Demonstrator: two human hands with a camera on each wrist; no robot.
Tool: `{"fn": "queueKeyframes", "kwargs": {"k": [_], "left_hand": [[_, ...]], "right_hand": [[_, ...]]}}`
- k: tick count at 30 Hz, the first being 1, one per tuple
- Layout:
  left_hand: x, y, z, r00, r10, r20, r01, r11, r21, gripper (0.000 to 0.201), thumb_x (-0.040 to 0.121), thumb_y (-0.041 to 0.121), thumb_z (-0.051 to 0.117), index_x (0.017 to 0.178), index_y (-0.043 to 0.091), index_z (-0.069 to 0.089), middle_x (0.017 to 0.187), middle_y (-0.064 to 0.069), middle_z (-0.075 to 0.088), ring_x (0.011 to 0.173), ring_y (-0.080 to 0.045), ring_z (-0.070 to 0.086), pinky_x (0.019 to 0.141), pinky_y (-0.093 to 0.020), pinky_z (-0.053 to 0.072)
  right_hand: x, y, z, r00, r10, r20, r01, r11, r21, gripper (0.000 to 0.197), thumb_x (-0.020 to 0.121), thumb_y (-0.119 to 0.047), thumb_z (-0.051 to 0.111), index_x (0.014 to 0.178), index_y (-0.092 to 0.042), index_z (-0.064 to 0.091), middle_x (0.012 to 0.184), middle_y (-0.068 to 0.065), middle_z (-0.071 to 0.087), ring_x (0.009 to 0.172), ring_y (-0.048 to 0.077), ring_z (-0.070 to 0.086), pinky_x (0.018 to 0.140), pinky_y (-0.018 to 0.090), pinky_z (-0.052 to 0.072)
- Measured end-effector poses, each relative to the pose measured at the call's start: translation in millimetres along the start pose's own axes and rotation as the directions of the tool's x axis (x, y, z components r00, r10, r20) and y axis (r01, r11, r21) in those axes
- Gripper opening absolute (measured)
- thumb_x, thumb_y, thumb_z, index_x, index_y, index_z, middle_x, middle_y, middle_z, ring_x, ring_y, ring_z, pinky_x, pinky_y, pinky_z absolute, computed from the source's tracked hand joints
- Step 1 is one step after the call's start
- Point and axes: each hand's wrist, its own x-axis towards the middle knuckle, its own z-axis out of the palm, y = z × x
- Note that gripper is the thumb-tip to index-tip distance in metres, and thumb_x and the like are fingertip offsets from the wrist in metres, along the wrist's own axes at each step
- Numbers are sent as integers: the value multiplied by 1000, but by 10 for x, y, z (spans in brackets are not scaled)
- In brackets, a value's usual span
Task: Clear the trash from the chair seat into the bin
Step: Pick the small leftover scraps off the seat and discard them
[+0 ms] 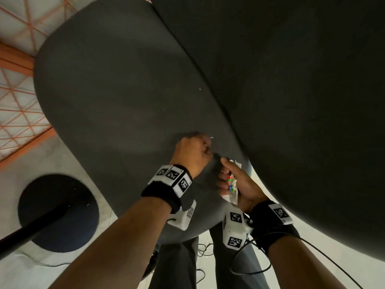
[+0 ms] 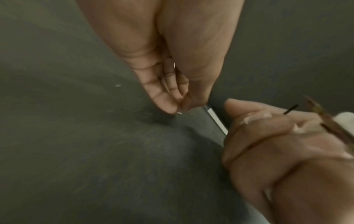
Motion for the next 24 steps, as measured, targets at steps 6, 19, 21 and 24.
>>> {"fn": "queueKeyframes", "kwargs": {"k": [6,19,21,24], "left_hand": [[264,80,83,991,126,38,-132,966,223,31,86,17,59,116,18,57,112,-9,67,100,-40,65,83,-47,53],[-83,66,-36,995,68,79,-61,994,-91,5,76,19,68,80,20,70,79,3,73,78,-15,70,76,-26,55],[-330,152,-6,983,116,145,-85,975,-208,8,77,18,70,82,24,69,71,10,69,68,0,65,72,-17,53],[-546,139,105,972,201,121,-166,954,-252,6,80,16,70,84,21,70,70,15,61,61,6,57,66,-10,47]], "right_hand": [[9,-22,-44,999,-22,-33,22,1000,-6,41,93,-37,58,56,-24,46,49,-8,40,39,7,35,36,19,27],[-12,-43,26,983,-112,-143,91,985,-145,33,89,-42,64,64,-24,52,54,-6,50,46,8,48,41,22,37],[9,-22,59,994,-101,-48,93,986,-137,26,89,-44,62,75,-22,62,64,-3,60,53,9,54,48,22,39],[4,22,112,988,-66,141,70,997,-20,36,94,-44,53,96,-13,71,88,9,69,80,18,65,70,29,49]]}}
